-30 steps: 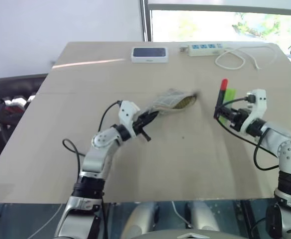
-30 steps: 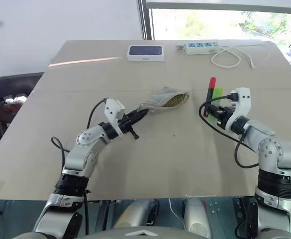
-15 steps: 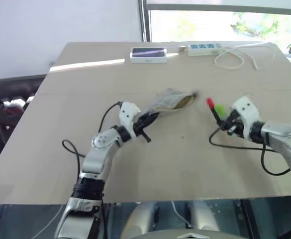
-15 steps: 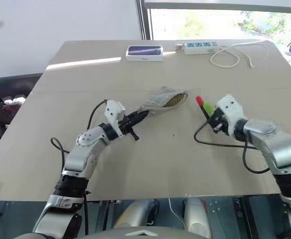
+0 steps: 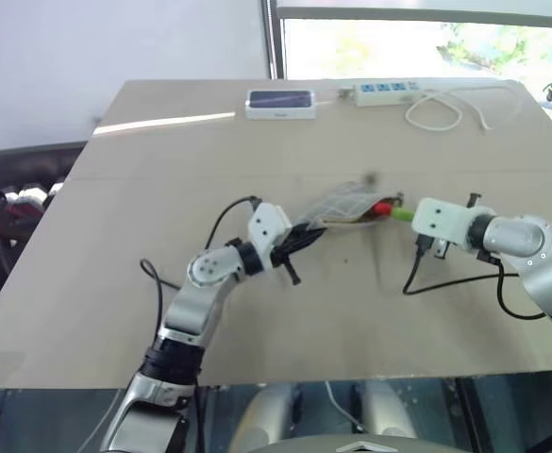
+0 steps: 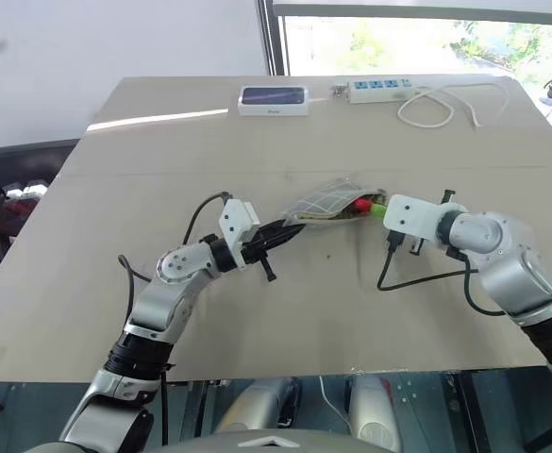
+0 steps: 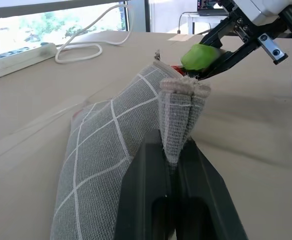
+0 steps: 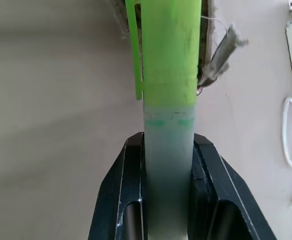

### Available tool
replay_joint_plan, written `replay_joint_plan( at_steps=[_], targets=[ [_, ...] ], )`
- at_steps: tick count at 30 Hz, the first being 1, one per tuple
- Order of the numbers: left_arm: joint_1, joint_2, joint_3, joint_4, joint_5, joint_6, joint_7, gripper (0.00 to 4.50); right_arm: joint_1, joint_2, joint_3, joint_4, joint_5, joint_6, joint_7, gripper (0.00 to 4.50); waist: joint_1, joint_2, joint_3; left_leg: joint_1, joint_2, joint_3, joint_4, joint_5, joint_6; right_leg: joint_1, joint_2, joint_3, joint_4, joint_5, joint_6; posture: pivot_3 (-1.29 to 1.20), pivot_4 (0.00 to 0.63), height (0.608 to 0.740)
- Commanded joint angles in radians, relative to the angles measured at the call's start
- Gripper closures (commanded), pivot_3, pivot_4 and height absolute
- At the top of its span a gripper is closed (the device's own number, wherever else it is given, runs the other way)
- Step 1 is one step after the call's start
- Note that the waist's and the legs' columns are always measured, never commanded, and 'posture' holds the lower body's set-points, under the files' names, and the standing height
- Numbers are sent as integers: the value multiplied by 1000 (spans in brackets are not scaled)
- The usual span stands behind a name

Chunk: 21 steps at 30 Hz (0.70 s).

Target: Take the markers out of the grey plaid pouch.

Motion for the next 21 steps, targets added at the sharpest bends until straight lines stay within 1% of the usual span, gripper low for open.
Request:
replay_joint_plan(
  at_steps=[1, 9, 11, 13, 14, 17, 18, 21],
  targets=[
    [2, -4, -11, -44, 3, -22, -7, 4500, -45, -10, -5, -18, -75, -66, 24, 4111, 0, 0, 0, 0, 0, 0, 0, 0, 0, 0, 0, 0, 0, 0, 0, 0, 150, 738],
    [-1, -15, -19, -47, 0, -15, -11, 4500, -87, 59, 1, -52, -164, -138, 69, 4111, -2, 0, 0, 0, 0, 0, 0, 0, 0, 0, 0, 0, 0, 0, 0, 0, 150, 738],
    [-2, -17, -22, -49, -2, -12, -14, 4500, -83, 67, 0, -52, -176, -156, 82, 3073, -1, 0, 0, 0, 0, 0, 0, 0, 0, 0, 0, 0, 0, 0, 0, 0, 150, 738],
    [-1, -19, -24, -54, -4, -9, -16, 4500, -79, 76, -2, -54, -186, -179, 87, 2223, 0, 0, 0, 0, 0, 0, 0, 0, 0, 0, 0, 0, 0, 0, 0, 0, 150, 738],
    [-2, -21, -25, -55, -6, -6, -17, 4500, -81, 86, -2, -58, -190, -188, 87, 1664, 0, 0, 0, 0, 0, 0, 0, 0, 0, 0, 0, 0, 0, 0, 0, 0, 150, 738],
    [-5, -26, -26, -55, -9, -3, -18, 4500, -85, 114, -9, -66, -194, -199, 90, 195, -1, 0, 0, 0, 0, 0, 0, 0, 0, 0, 0, 0, 0, 0, 0, 0, 150, 738],
    [-5, -26, -26, -54, -9, -3, -18, 4500, -84, 121, -13, -64, -194, -204, 91, 88, -1, 0, 0, 0, 0, 0, 0, 0, 0, 0, 0, 0, 0, 0, 0, 0, 150, 738],
    [-4, -27, -22, -52, -9, -3, -17, 4500, -71, 131, -41, -59, -180, -206, 91, 88, -1, 0, 0, 0, 0, 0, 0, 0, 0, 0, 0, 0, 0, 0, 0, 0, 150, 738]
  ],
)
